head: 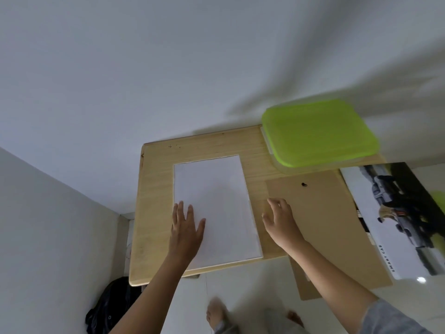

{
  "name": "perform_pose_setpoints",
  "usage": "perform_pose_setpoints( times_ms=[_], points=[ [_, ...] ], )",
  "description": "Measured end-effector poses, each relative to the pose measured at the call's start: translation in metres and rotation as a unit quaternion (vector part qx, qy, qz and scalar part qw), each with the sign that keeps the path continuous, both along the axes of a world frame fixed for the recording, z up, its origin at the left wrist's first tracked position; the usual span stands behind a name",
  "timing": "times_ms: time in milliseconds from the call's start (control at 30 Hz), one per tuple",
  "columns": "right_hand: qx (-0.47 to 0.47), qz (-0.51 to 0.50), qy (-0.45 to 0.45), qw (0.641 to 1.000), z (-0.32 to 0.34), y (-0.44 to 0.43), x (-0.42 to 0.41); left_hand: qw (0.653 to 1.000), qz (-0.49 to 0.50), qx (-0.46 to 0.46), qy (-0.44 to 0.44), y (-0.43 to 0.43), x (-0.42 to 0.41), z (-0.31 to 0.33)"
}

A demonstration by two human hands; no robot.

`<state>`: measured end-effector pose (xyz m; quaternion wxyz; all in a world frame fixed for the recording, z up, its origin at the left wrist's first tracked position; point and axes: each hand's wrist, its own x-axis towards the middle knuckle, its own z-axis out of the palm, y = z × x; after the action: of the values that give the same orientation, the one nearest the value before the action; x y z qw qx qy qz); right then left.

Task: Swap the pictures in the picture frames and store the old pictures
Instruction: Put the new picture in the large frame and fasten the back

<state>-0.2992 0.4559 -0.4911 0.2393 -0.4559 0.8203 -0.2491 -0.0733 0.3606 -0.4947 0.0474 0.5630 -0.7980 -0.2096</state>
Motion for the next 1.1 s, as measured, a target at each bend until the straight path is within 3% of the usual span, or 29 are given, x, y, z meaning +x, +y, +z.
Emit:
perform_pose_setpoints(
  times_ms=[233,367,500,733,1100],
  points=[
    [0.041,-0.012,0.047,0.998,0.013,0.065,-0.108,0.992,-0.114,-0.022,0.059,0.062,-0.131,0.015],
    [0.093,-0.008,0.053,0.994,0.009,0.099,-0.142,0.980,-0.199,0.004,0.004,0.116,-0.189,0.003],
    [0.105,0.053,0.079,0.990,-0.004,0.119,-0.148,0.981,-0.177,0.039,-0.076,0.141,-0.209,-0.017],
    [0.083,0.101,0.099,0.986,-0.014,0.113,-0.134,0.980,-0.147,0.037,-0.127,0.135,-0.191,-0.027],
    [0.083,0.036,0.047,0.995,-0.015,0.111,-0.138,0.996,0.034,0.080,-0.031,0.133,-0.199,-0.011]
  ],
)
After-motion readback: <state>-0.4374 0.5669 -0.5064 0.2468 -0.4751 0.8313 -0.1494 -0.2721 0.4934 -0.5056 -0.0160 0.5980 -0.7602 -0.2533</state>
